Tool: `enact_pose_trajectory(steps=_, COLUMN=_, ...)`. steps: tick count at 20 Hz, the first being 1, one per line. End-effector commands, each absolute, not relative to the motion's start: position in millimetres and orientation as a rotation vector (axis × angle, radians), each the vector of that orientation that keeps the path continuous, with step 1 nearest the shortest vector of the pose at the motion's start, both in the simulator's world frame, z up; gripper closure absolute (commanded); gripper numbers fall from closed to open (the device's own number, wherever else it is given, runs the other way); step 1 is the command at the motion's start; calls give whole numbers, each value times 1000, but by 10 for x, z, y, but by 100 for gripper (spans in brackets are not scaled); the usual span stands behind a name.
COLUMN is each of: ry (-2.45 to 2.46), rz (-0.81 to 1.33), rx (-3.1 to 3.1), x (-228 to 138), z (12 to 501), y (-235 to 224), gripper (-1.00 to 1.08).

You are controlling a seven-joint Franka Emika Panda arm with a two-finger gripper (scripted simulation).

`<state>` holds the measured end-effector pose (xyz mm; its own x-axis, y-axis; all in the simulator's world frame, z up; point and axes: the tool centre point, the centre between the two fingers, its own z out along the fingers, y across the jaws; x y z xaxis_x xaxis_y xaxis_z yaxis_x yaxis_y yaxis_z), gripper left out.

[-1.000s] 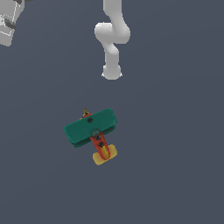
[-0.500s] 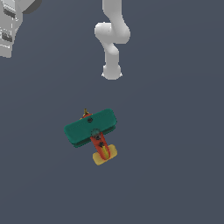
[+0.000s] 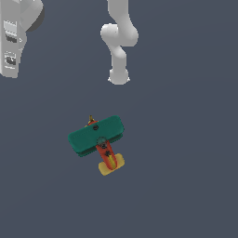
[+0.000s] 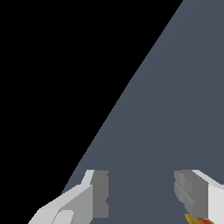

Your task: Pick up the object and move it to a goal position.

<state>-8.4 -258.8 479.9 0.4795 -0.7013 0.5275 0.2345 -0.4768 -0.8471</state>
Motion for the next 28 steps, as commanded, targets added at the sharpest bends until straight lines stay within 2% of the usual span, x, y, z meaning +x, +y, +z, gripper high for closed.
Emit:
enact_pose_trajectory(steps=1, ry=420, rz=-1165, rx=-1717, x=-54, z=4665, y=-2622, gripper=-20)
enact_pose_trajectory(steps=15, ry=541, rz=-1073, rx=-1673, x=125, z=3721, y=-2677, gripper=-20)
enact_pose_trajectory(steps=28, ry=654, rz=-946, rx=-1680, x=225, z=2615, y=-2509, gripper=-20)
